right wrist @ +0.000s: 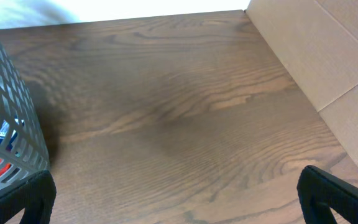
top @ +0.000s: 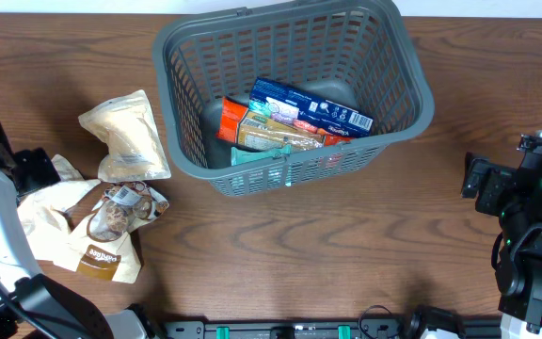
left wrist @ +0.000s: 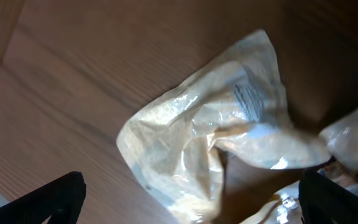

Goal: Pack container
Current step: 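Lower the left gripper onto the cream pouch and grasp it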

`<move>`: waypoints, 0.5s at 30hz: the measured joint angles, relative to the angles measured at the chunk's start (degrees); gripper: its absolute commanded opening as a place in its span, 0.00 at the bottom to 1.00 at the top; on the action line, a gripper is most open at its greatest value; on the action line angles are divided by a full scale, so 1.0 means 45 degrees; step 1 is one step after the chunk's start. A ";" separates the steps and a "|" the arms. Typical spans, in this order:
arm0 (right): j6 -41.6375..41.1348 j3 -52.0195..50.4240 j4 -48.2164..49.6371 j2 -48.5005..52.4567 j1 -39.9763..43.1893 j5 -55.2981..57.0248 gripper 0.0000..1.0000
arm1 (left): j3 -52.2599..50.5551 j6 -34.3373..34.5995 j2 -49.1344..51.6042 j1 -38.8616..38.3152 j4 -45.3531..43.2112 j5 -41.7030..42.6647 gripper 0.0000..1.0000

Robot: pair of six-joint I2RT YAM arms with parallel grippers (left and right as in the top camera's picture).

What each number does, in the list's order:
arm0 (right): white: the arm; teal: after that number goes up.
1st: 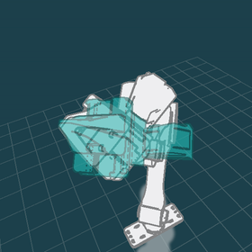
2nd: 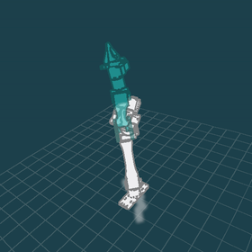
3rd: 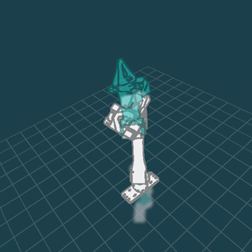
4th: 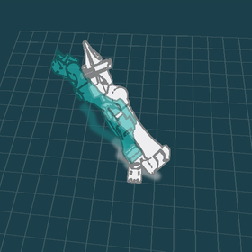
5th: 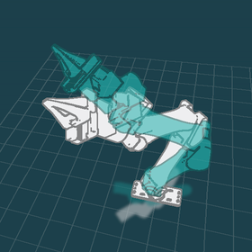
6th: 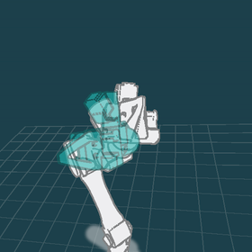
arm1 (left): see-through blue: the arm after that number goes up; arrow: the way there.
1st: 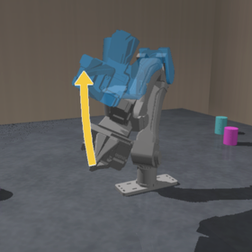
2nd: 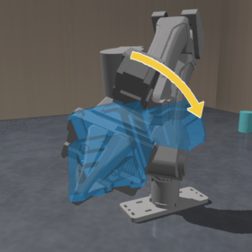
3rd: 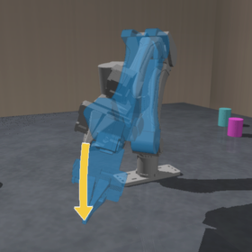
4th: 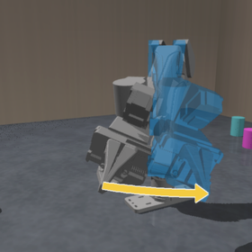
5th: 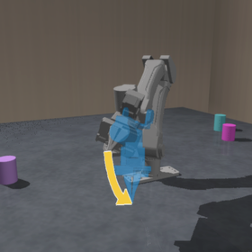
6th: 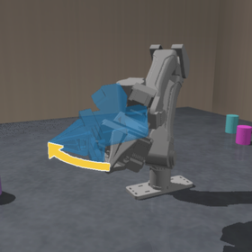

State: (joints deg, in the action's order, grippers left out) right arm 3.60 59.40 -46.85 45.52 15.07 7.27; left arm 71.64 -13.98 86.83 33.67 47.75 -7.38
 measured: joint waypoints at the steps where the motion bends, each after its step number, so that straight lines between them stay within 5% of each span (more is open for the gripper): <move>1: 0.0000 0.0000 0.0000 0.0000 0.0000 0.0000 0.99 | 0.0000 -0.0656 0.0039 0.0000 0.0034 0.0102 0.99; 6: 0.0000 0.0000 0.0010 0.0044 0.0000 0.0005 0.99 | 0.0000 -0.3031 0.0243 0.0039 0.0209 0.0622 0.99; 15: 0.0000 0.0000 -0.0175 0.0185 0.0000 0.0301 0.99 | 0.0000 -0.5119 0.2069 0.1005 0.0151 0.2113 0.99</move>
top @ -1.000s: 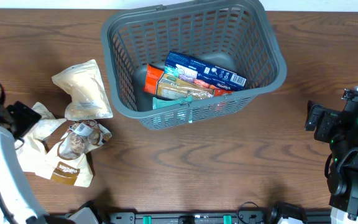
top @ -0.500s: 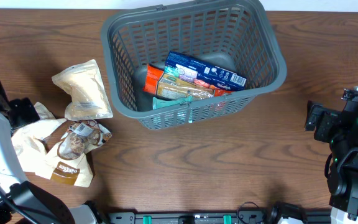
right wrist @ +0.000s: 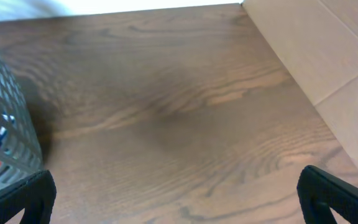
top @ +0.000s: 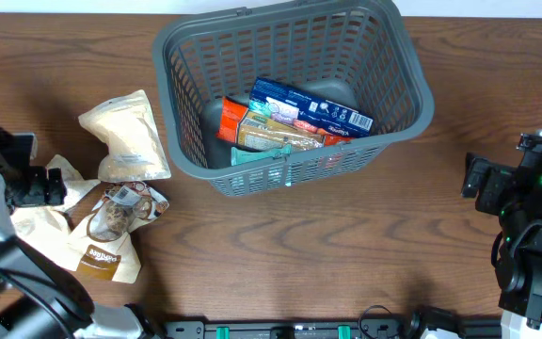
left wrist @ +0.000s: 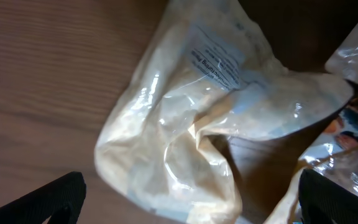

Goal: Pack container
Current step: 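Lower the left gripper onto the cream pouch and grasp it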

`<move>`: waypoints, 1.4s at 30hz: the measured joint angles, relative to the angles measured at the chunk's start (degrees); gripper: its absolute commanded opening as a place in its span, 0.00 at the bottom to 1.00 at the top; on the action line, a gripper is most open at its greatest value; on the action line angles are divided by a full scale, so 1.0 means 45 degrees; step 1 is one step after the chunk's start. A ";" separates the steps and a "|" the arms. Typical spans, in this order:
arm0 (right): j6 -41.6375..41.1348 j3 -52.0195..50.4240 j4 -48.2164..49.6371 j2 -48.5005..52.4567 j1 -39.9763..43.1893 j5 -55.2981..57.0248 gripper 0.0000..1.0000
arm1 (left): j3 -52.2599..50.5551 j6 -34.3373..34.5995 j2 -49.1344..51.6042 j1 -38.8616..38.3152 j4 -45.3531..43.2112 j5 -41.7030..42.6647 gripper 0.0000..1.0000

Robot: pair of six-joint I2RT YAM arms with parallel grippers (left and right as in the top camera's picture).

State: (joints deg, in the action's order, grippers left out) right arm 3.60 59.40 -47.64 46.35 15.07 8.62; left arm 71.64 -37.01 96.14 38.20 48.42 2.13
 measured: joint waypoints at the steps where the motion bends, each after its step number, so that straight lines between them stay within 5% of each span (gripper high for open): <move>1: 0.0000 0.0000 -0.0097 0.0015 0.0000 0.0068 0.99 | 0.0000 -0.0131 0.0248 0.0126 -0.0005 0.0189 0.99; 27: 0.0000 0.0000 -0.1224 0.0024 0.0000 0.0665 0.99 | 0.0000 -0.1457 0.3405 0.0918 -0.0374 0.1535 0.95; 31: 0.0000 0.0000 -0.1224 0.0024 0.0000 0.0709 0.99 | 0.0005 -0.1467 0.3599 0.0923 -0.0515 0.1481 0.76; 34: 0.0000 0.0000 -0.1229 0.0024 0.0000 0.0724 0.99 | 0.0049 -0.1545 0.3672 0.0942 -0.0675 0.1438 0.42; 36: 0.0000 0.0000 -0.1229 0.0024 0.0000 0.0748 0.99 | 0.0073 -0.1700 0.3696 0.0971 -0.0806 0.1443 0.08; 42: 0.0000 0.0000 -0.1239 0.0024 0.0000 0.0763 0.99 | 0.0189 -0.1928 0.3609 0.0996 -0.0831 0.1608 0.06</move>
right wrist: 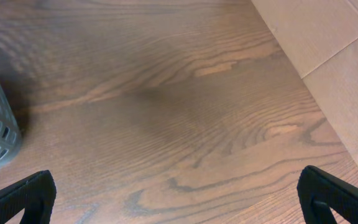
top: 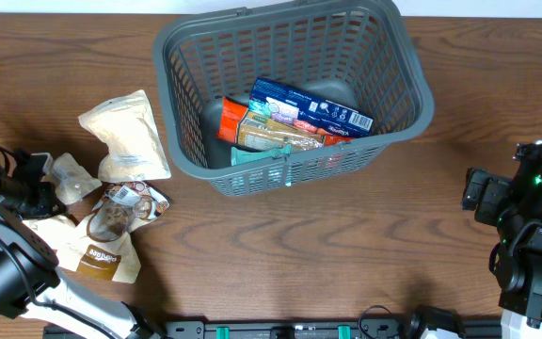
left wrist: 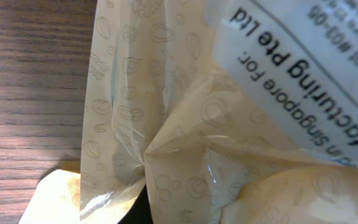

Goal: Pack container
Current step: 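Lower the left gripper onto the cream pouch and grasp it, then lift the cream pouch and drop it into the basket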

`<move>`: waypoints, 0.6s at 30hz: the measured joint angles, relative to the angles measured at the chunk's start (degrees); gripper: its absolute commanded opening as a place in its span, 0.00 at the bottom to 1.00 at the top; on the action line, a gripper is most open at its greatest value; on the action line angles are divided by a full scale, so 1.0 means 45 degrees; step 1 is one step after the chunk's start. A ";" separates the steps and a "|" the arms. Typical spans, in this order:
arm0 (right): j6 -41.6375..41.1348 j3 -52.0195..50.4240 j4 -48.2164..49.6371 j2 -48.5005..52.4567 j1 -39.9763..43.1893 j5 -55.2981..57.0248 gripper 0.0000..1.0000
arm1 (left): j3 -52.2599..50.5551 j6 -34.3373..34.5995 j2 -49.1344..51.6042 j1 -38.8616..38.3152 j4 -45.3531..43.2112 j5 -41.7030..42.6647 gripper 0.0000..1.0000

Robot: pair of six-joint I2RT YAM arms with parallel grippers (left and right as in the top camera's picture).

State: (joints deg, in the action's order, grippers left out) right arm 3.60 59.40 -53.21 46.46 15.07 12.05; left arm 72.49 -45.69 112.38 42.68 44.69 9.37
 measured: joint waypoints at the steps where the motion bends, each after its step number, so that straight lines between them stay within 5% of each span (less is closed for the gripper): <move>1: 0.0000 0.0000 -0.0015 -0.0005 0.0000 0.0000 0.99 | 0.0000 -0.0015 0.0000 0.0005 -0.0005 0.0034 0.05; 18: 0.0000 0.0000 -0.0029 0.0000 0.0000 0.0005 0.99 | 0.1234 0.0296 -0.0656 -0.0005 -0.0335 0.1239 0.06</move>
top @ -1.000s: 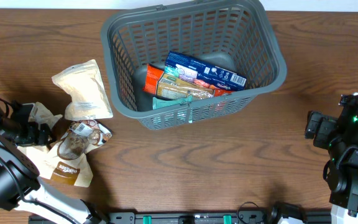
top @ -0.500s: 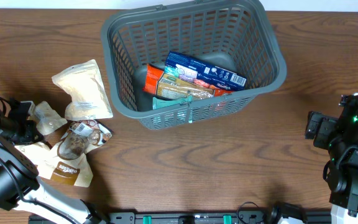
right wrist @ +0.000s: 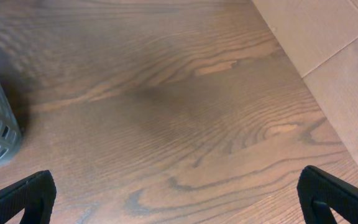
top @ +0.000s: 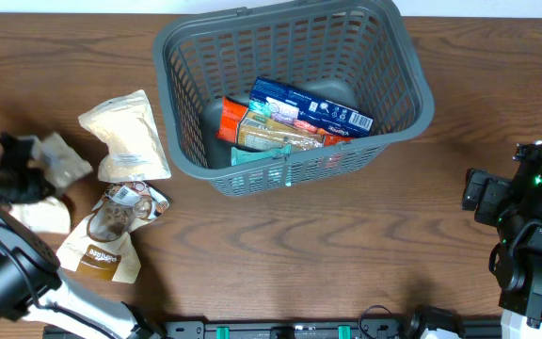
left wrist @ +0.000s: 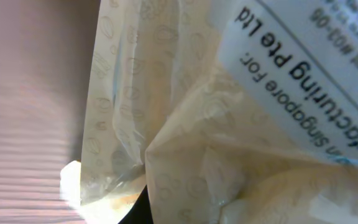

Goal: Pack container
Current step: 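Lift the cream pouch and drop it into the basket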

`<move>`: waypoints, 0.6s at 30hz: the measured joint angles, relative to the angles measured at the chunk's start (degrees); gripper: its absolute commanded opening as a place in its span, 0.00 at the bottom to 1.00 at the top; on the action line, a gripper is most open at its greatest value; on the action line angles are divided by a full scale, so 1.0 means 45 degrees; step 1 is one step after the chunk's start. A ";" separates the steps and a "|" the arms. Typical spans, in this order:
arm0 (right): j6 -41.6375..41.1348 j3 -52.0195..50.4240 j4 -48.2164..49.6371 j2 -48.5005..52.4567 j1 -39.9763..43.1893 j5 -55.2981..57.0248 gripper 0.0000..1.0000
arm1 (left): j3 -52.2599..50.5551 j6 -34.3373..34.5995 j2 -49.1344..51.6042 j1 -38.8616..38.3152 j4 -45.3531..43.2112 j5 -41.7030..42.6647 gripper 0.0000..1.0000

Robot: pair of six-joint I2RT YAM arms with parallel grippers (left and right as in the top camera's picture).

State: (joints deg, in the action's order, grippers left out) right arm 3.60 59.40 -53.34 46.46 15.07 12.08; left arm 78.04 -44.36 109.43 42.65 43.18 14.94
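Note:
The grey plastic basket (top: 294,89) stands at the back middle and holds a blue box (top: 313,105) and an orange packet (top: 266,127). At the far left my left gripper (top: 22,174) is shut on a small cream bag (top: 62,155), raised off the table. That cream bag (left wrist: 229,124) fills the left wrist view with its white printed label, and the fingers are hidden behind it. My right gripper (right wrist: 179,202) hangs open over bare wood at the right, holding nothing.
A pale pouch (top: 125,137) lies beside the basket's left wall. A brown snack pouch (top: 111,231) and another cream bag (top: 40,215) lie near the table's front left. A cardboard surface (right wrist: 328,56) borders the table on the right.
The cream bag in my left gripper has shifted a little up and left, off the pile of pouches. The table below it now looks pale and blurred. The right arm has not moved.
My left gripper was open above the cream bag at the far left. It was then lower over the bag, then pressed close with the bag filling its view. Now the bag hangs lifted in it. The right gripper stayed open, shifted slightly away from the basket.

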 measured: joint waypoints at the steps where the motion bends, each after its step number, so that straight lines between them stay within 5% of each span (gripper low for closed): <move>1: 0.0000 0.0000 0.0000 0.0000 0.0000 -0.0005 0.99 | 0.0267 0.0097 -0.0389 0.0000 -0.0005 0.0330 0.06; 10: 0.0000 0.0000 0.0010 0.0000 0.0000 -0.0005 0.99 | 0.1258 0.0709 -0.4818 -0.0738 -0.1710 0.2749 0.06; 18: 0.0000 0.0000 0.0005 0.0000 0.0000 0.0000 0.99 | 0.1302 0.1593 -0.7111 -0.3594 -0.4658 0.5421 0.06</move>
State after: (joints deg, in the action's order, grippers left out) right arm 3.60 59.40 -53.32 46.46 15.07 12.08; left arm 83.90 -37.19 77.43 26.48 22.22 39.33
